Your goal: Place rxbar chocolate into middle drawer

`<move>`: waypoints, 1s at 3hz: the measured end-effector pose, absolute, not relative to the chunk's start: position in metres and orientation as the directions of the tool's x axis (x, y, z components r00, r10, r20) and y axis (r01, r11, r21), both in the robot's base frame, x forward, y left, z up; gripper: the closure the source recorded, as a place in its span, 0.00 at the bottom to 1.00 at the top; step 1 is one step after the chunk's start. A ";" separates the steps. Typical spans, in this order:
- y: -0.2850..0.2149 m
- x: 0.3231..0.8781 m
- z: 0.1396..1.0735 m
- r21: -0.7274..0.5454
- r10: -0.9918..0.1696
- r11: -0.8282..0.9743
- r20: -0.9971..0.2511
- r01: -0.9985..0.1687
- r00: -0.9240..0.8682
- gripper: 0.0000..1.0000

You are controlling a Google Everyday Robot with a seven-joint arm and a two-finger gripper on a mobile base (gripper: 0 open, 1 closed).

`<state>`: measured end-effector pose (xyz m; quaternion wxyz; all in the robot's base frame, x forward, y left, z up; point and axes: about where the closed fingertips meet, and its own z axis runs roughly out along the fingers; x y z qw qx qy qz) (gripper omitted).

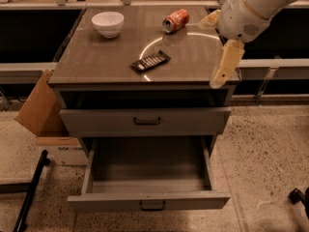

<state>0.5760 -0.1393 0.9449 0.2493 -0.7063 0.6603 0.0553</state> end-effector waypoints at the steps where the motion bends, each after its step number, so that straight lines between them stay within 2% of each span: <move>1: -0.134 0.605 0.927 -0.295 -0.882 0.025 -0.456 -0.955 0.118 0.00; 2: -0.126 0.635 0.908 -0.303 -0.846 0.078 -0.524 -0.950 0.098 0.00; 3: -0.112 0.674 0.893 -0.289 -0.755 0.163 -0.652 -0.943 0.069 0.00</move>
Offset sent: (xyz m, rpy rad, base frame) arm 0.0960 0.0180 -0.0537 0.2405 -0.0571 -0.0923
